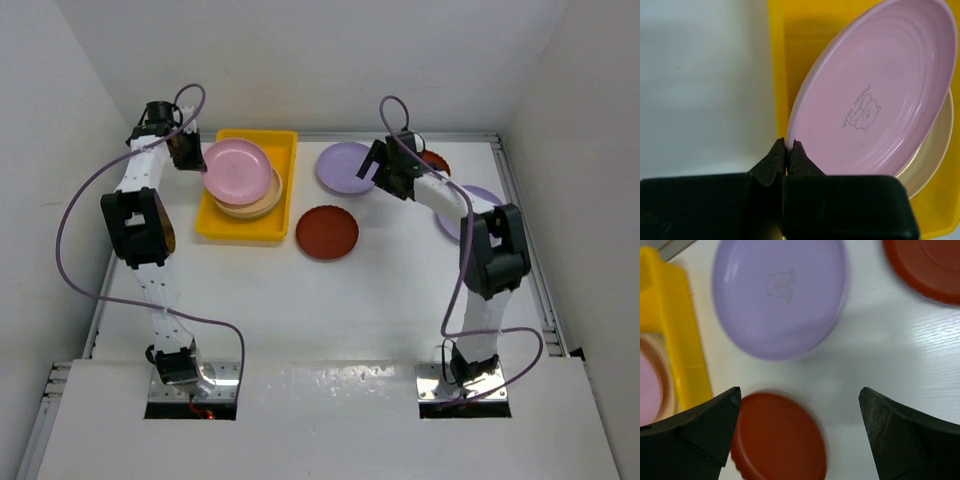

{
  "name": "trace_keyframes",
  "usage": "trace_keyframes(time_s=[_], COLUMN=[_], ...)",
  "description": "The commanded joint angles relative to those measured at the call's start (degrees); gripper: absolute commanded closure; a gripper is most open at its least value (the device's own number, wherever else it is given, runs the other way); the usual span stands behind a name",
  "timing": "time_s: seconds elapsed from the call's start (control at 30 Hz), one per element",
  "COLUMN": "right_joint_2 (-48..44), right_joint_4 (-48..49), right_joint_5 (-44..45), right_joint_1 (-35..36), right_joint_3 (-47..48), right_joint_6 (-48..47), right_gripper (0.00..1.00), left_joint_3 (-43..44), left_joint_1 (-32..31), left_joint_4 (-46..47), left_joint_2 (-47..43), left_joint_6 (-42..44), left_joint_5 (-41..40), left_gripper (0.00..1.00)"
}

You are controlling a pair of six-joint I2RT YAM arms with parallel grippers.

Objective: Place the plates into the plastic bin on the countertop

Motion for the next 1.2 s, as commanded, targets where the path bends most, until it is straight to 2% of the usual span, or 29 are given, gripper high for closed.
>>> trace_keyframes(time_s=[0.0,0.13,0.23,0.27,0.3,0.37,0.4,0.43,0.5,0.67,0.7,0.73,0.8,0.83,0.87,0.93,1.17], right_joint_2=[6.0,15.7,19.7,20.2,21.2,22.4,23.4,23.9,25.8,29.3,29.8,30.0,30.3,30.2,30.0,28.9,25.8], right_joint_4=[-5.0,-5.8,-5.5,-5.3,-3.3,-1.5,-1.3,-1.3,-1.6,-4.0,-4.1,-4.1,-4.2,-4.3,-4.2,-2.9,0.8], right_joint_5=[2.9,0.9,1.7,1.7,1.7,2.0,1.9,1.7,0.7,0.4,0.5,0.5,0.5,0.6,0.7,0.9,1.0], right_joint_1=[-2.2,-3.7,-3.7,-2.6,-3.6,-3.7,-3.7,-3.7,-3.7,-3.7,-3.7,-3.7,-3.8,-3.9,-3.8,-3.8,-3.9], right_joint_3=[5.0,12.7,15.5,15.7,15.7,15.8,16.4,17.4,18.9,21.8,21.9,21.9,21.8,21.7,21.6,20.2,17.4], right_joint_6=[7.2,11.7,15.5,15.8,16.1,16.9,18.8,19.4,21.2,24.3,25.0,25.9,26.4,26.3,26.2,25.3,22.3], right_gripper=[0.0,0.0,0.0,0.04,0.19,0.34,0.45,0.51,0.6,0.66,0.68,0.76,0.86,0.96,1.0,1.0,1.0], left_joint_3=[-1.1,-2.2,-2.7,-3.3,-3.3,-3.3,-3.3,-3.3,-3.3,-3.3,-3.3,-3.3,-3.3,-3.3,-3.3,-3.3,-3.8], left_joint_1=[-0.9,-1.4,-1.5,-1.5,-1.5,-1.5,-1.5,-1.5,-2.0,-3.1,-3.1,-3.7,-4.3,-4.3,-4.9,-5.5,-6.0], left_joint_4=[1.1,0.1,-0.5,-0.5,-1.1,-1.6,-1.6,-1.6,-1.6,-2.1,-2.1,-2.1,-2.1,-2.6,-2.7,-3.2,-3.2], left_joint_2=[-1.1,-1.1,-0.5,-0.5,-0.5,-0.5,-0.5,-0.5,-1.1,-2.8,-2.8,-2.8,-2.1,-2.1,-1.3,-0.4,0.8], left_joint_6=[-1.6,0.2,0.9,0.9,0.9,1.4,1.4,2.0,2.0,3.6,4.5,4.5,5.1,5.6,5.6,5.6,5.6], left_joint_5=[1.7,1.2,-0.3,-0.8,-0.8,-1.4,-1.4,-1.4,-1.9,-2.5,-3.3,-3.8,-4.5,-4.5,-4.5,-4.5,-5.2], left_gripper=[1.0,0.92,0.8,0.77,0.72,0.7,0.68,0.67,0.65,0.6,0.6,0.6,0.61,0.71,0.77,0.83,0.83])
